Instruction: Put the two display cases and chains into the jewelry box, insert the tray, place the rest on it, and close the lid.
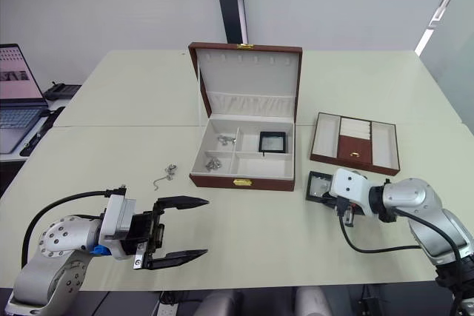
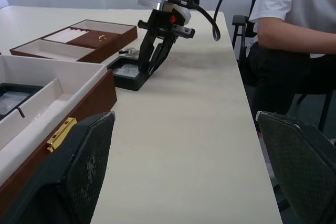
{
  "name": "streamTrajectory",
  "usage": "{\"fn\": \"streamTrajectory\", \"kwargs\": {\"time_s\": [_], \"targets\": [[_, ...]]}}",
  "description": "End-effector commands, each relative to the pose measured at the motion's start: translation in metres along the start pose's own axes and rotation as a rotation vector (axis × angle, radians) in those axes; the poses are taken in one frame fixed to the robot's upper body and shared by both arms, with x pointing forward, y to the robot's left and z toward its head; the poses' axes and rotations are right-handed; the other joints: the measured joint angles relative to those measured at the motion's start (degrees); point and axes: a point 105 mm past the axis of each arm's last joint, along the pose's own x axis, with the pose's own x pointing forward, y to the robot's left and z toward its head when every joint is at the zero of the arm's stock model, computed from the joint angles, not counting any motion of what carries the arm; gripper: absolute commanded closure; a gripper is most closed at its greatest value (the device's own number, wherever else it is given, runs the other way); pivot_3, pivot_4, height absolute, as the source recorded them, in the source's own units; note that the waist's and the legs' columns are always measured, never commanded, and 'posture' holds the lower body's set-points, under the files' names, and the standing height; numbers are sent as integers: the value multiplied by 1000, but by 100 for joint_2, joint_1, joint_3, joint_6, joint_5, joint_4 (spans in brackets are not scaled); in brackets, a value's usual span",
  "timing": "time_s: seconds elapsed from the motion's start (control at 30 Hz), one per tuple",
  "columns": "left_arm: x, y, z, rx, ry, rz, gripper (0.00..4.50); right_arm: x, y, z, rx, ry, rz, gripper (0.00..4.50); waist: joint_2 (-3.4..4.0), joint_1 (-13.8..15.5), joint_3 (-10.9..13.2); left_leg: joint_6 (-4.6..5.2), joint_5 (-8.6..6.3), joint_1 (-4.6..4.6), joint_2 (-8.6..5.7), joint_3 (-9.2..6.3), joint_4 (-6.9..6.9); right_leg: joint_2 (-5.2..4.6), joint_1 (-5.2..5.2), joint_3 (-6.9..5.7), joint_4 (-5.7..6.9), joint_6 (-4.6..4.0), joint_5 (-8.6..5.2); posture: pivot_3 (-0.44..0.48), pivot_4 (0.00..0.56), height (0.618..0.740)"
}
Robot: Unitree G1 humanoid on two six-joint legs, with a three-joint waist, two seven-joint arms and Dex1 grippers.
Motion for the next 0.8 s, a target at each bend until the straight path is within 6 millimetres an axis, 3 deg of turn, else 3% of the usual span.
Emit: {"fn": "streamTrajectory", "kwargs": {"time_s": [0.03,0.2,0.47,0.6,0.67,0.8], "targets": [[3,-1,6,24,-10,-17,0,-1,-2,4,-22,-5,5,4490,0,0,0,0,0,0,0,0,0,0,0,0,0,0,0,0,150,740],[2,0,6,24,-7,-12,0,-6,-3,11,8,-27,26,4490,0,0,0,0,0,0,1,0,0,0,0,0,0,0,0,0,150,740],[2,1,5,23,-5,-2,0,-30,0,30,42,-32,100,4490,4,3,3,0,0,-4,2,-3,1,-2,-2,-1,-1,0,0,0,150,740],[-1,8,7,26,-10,80,0,-47,0,53,22,-48,108,4490,9,3,6,0,0,-8,3,-5,0,-3,-4,-2,-1,0,0,0,150,740],[-5,16,11,22,-11,131,0,-53,-6,75,-1,-79,97,4490,12,-12,8,0,0,-8,3,-4,1,-3,-5,-2,-1,0,0,0,150,740],[-14,30,13,16,14,205,0,-51,-18,110,-28,-133,99,4490,17,-18,11,1,0,-7,4,-3,0,2,-7,-2,0,2,1,0,150,740]]}}
